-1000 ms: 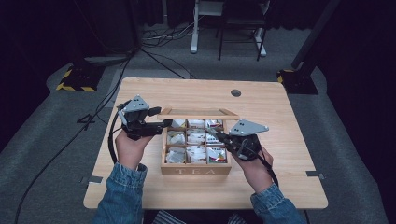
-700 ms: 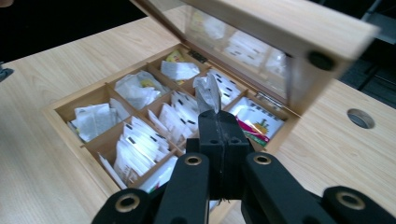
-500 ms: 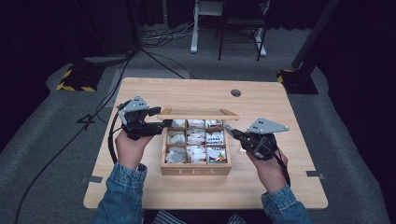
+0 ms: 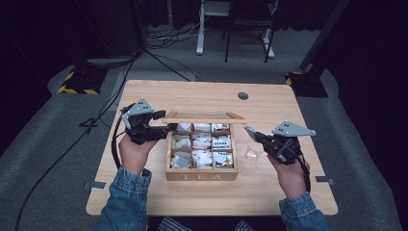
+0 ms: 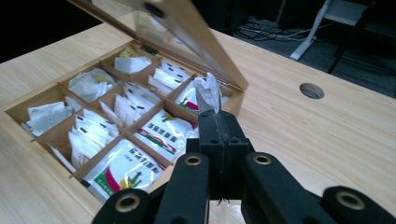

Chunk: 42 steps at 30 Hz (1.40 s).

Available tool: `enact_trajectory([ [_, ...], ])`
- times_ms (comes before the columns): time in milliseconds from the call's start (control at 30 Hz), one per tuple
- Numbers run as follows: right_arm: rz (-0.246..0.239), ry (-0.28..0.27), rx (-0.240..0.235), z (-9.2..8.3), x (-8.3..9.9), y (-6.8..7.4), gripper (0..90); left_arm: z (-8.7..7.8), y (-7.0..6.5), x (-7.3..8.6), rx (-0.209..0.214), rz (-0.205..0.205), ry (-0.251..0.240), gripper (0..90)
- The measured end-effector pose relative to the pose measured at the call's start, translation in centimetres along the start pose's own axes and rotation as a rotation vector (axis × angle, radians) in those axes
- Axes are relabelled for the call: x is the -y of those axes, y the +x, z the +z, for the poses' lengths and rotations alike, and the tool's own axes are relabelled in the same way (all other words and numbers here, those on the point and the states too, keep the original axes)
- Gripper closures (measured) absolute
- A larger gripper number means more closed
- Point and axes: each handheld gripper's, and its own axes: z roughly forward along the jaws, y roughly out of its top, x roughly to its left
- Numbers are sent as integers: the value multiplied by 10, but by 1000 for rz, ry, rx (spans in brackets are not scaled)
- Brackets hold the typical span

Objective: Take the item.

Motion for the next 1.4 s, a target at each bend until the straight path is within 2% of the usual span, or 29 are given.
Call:
enact_trajectory([
  [33,0,0,0,0,0,0,900,0,0,0,0,0,0,355],
  [100,23,0,25,-1,5,-10,900,0,0,0,0,-1,-1,355],
  [233,67,-2,29,1,11,-23,900,0,0,0,0,-1,0,355],
  [533,167,-21,-10,12,31,-41,900,0,0,0,1,-1,-1,355],
  [667,170,-18,-8,16,35,-44,900,0,0,0,1,0,-1,355],
  [833,156,-11,-3,21,40,-43,900,0,0,0,0,0,-1,355],
  [1400,155,20,-2,33,52,-40,900,0,0,0,1,1,-1,355],
])
